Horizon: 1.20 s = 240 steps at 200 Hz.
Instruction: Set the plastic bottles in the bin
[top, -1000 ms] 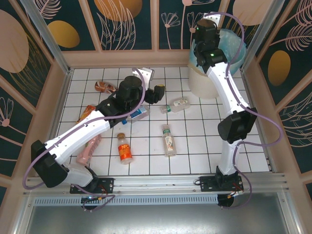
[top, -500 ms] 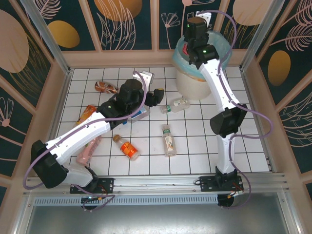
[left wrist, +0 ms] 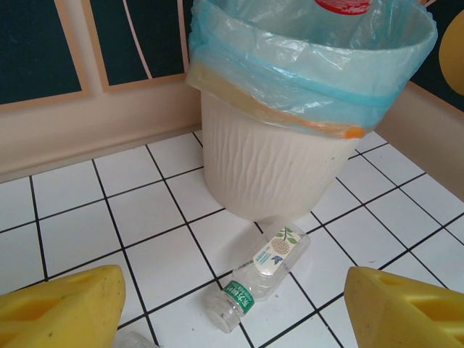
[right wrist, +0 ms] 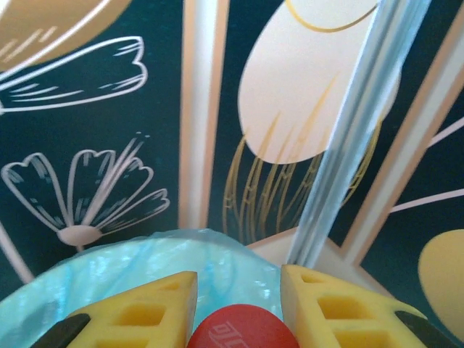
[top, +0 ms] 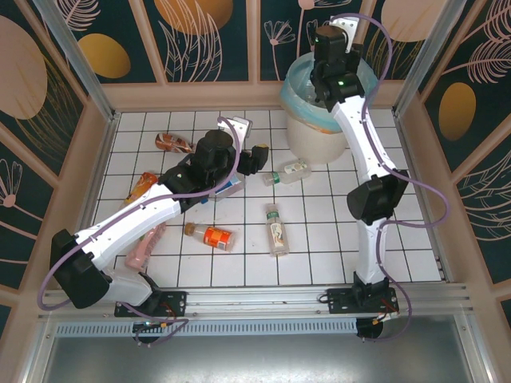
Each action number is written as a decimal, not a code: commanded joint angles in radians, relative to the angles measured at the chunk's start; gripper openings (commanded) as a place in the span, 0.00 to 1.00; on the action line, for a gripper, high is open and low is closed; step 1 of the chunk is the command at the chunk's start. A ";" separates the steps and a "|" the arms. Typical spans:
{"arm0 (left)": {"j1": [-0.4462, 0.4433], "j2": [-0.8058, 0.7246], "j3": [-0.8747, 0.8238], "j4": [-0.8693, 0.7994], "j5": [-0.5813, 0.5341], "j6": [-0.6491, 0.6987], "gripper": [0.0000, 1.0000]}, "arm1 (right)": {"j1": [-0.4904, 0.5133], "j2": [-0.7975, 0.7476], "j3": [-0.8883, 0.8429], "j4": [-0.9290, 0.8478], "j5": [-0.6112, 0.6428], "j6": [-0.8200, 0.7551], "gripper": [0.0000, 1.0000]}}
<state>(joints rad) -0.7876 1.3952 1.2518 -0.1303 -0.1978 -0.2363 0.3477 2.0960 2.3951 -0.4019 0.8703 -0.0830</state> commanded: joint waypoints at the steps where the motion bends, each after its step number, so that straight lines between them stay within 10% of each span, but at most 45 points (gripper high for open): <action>1: -0.001 0.005 -0.009 0.029 0.000 -0.003 0.79 | -0.024 -0.046 -0.060 0.025 0.061 -0.014 0.00; 169: -0.001 0.029 -0.020 0.032 0.023 -0.019 0.79 | -0.075 -0.145 -0.530 -0.066 -0.176 0.361 0.01; 240: -0.001 0.036 -0.018 0.031 0.024 -0.021 0.79 | -0.063 -0.134 -0.331 -0.166 -0.235 0.366 0.49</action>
<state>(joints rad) -0.7876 1.4216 1.2430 -0.1230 -0.1825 -0.2447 0.2707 1.9514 1.9594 -0.4923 0.6666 0.2337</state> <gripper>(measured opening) 0.793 0.466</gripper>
